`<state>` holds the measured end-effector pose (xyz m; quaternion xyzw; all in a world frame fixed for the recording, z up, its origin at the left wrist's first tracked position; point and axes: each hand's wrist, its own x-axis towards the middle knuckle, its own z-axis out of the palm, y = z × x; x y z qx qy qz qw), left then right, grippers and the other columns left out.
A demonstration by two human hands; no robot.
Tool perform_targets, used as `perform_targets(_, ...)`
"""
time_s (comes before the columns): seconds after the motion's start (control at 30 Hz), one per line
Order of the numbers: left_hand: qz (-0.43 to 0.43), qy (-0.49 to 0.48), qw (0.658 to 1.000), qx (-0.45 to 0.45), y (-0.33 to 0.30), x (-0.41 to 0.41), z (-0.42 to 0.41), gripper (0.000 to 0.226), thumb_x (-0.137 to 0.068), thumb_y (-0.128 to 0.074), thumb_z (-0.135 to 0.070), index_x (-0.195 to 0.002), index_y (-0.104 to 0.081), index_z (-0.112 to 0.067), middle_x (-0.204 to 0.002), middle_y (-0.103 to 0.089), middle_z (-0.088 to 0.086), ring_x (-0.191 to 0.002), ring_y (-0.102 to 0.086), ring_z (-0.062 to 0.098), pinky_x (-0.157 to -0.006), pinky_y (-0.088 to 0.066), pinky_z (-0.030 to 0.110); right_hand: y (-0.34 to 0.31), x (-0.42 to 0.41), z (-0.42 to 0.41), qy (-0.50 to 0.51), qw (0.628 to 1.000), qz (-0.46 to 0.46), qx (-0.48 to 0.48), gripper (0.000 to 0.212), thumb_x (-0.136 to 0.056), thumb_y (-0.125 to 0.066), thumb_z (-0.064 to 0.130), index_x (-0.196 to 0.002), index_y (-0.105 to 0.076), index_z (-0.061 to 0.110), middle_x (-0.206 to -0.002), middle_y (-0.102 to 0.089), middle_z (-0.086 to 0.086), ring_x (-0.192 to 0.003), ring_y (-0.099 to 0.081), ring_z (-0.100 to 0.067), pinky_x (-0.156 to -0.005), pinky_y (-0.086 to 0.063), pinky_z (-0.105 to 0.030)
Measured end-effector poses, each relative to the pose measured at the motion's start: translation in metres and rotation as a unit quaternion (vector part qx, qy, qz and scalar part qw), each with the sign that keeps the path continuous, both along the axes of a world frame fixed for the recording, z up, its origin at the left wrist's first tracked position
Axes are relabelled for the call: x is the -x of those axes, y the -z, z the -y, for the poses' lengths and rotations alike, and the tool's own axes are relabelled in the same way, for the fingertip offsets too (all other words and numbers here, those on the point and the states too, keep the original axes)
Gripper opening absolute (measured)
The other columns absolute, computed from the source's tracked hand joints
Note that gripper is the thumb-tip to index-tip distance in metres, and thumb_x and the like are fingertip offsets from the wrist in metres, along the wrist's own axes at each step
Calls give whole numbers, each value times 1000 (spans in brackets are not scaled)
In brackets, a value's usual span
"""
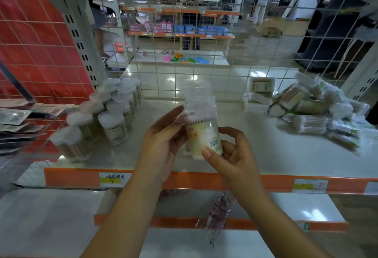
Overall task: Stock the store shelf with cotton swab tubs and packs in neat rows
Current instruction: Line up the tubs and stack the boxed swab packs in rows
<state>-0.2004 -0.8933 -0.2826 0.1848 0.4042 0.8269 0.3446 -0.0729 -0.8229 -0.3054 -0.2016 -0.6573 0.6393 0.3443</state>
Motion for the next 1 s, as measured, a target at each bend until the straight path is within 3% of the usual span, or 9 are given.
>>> perform_targets(0.17,-6,4,1000,-3,9,10,13,24,-68,-56,-3,-80,-76,-11,-82,-73,6,-77,-70,16,-61,-55,25,3,6,13,-6,1000,-12,9,43,-67,-70,18,-104,-50,26,-97,-71,1,-86,-68,-20,-75,-56,-33)
perform_targets(0.27,-9,5,1000,-7,12,14,19,27,-66,-55,0,-77,-77,-12,-82,-73,5,-77,-70,15,-62,-56,24,0,9,21,19,999,-47,1,34,-71,-65,17,-102,-55,21,-95,-67,13,-78,-66,-10,-65,-53,-23)
perform_targets(0.37,-55,4,998,-15,12,16,25,32,-65,-59,4,-76,-77,-20,-81,-73,0,-77,-69,13,-61,-55,23,-6,12,24,23,997,-72,29,24,-73,-65,27,-96,-65,24,-94,-68,9,-77,-66,-11,-57,-51,-20)
perform_targets(0.47,-175,-20,984,-23,10,20,31,37,-58,-77,-6,-87,-75,-29,-90,-72,-6,-89,-66,10,-71,-53,24,-11,19,23,-20,977,-70,202,18,-73,-63,29,-87,-70,22,-82,-70,-7,-63,-64,-21,-50,-50,-25)
perform_targets(0.53,-255,-5,966,-34,5,23,38,42,-57,-82,-21,-97,-73,-32,-101,-70,-8,-100,-62,9,-77,-51,22,-16,24,24,-64,944,-63,319,33,-71,-54,36,-88,-66,10,-72,-65,-13,-48,-57,-21,-45,-46,-22)
perform_targets(0.7,-321,77,944,14,-17,21,56,46,-62,-79,-19,-106,-69,-30,-104,-67,-6,-85,-65,10,-62,-54,24,-19,35,38,-153,899,-13,410,42,-80,-41,32,-64,-74,12,-68,-66,-12,-40,-48,-16,-40,-42,-20)
perform_targets(0.8,-383,101,916,68,-25,29,68,45,-68,-71,-23,-112,-65,-31,-113,-62,0,-92,-65,12,-68,-53,22,-15,41,44,-150,887,0,437,50,-91,-34,31,-66,-72,10,-66,-65,-13,-40,-48,-17,-40,-41,-19)
perform_targets(0.9,-479,130,857,139,-33,41,80,48,-72,-64,-33,-118,-57,-44,-118,-56,-7,-113,-55,12,-84,-50,22,-11,48,46,-129,892,18,433,36,-90,-38,27,-79,-64,5,-65,-62,-14,-43,-49,-19,-40,-41,-21)
perform_targets(1.0,-550,128,802,196,-41,47,88,52,-70,-58,-39,-120,-50,-50,-115,-53,-16,-115,-51,7,-90,-47,25,-8,57,49,-120,895,46,428,35,-88,-41,25,-72,-64,5,-60,-56,-12,-44,-49,-20,-38,-42,-20)
